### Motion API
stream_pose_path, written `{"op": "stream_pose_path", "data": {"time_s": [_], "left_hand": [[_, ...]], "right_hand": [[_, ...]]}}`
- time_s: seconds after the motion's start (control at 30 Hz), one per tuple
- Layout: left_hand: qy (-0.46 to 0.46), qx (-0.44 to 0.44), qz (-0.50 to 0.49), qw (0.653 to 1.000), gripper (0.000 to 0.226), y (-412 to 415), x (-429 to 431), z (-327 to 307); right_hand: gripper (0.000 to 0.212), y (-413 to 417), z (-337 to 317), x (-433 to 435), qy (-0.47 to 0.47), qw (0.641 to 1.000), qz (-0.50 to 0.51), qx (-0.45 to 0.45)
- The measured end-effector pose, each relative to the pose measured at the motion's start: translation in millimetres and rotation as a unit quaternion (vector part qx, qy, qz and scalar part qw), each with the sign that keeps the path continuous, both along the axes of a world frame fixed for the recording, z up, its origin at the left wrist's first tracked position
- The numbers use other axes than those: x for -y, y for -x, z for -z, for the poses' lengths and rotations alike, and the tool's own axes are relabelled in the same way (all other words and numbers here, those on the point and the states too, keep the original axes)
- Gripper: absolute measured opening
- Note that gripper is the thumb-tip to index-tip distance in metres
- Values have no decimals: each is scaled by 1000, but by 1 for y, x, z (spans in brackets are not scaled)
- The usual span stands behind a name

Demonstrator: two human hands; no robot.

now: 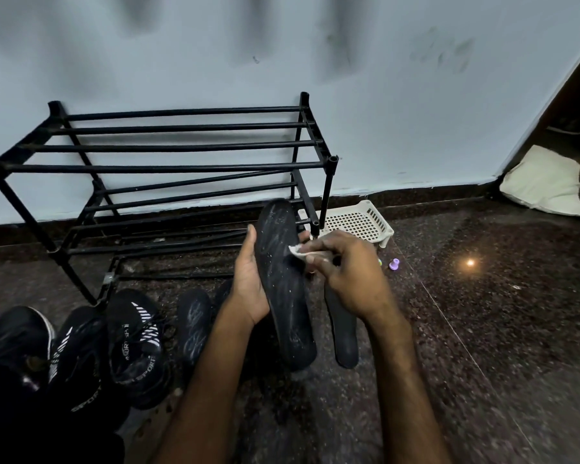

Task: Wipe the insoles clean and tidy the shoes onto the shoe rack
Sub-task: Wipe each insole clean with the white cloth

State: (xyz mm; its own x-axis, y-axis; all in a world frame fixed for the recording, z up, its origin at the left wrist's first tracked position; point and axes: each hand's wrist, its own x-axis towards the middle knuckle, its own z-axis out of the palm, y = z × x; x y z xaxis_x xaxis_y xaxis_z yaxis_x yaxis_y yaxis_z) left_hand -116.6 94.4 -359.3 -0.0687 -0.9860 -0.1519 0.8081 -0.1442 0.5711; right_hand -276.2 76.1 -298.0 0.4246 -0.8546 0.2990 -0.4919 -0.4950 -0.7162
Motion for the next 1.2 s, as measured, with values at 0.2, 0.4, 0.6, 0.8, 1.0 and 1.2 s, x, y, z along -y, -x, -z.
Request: {"op": "stream_pose_path", "data": {"time_s": [0.2,0.4,0.6,0.8,1.0,1.2], "left_hand": [[20,-1,-112,993,74,-29,6,-2],[19,11,-108,994,71,-33,3,1],[13,46,-88,995,72,-18,1,-4],[40,54,-83,994,68,-29,-2,-7],[16,55,-70,996,66,-19,-2,-8],[42,69,-72,994,67,-24,-2,-7]], "right_hand": [[17,-5,51,-21,-238,917,-222,-231],[13,6,17,-6,-111,988,-60,-85],[15,-15,33,-18,-152,965,-152,-153],[15,15,20,-11,-249,946,-137,-154],[15,-17,26,-15,-58,994,-78,-51],[13,5,32,-17,-256,907,-194,-271]]}}
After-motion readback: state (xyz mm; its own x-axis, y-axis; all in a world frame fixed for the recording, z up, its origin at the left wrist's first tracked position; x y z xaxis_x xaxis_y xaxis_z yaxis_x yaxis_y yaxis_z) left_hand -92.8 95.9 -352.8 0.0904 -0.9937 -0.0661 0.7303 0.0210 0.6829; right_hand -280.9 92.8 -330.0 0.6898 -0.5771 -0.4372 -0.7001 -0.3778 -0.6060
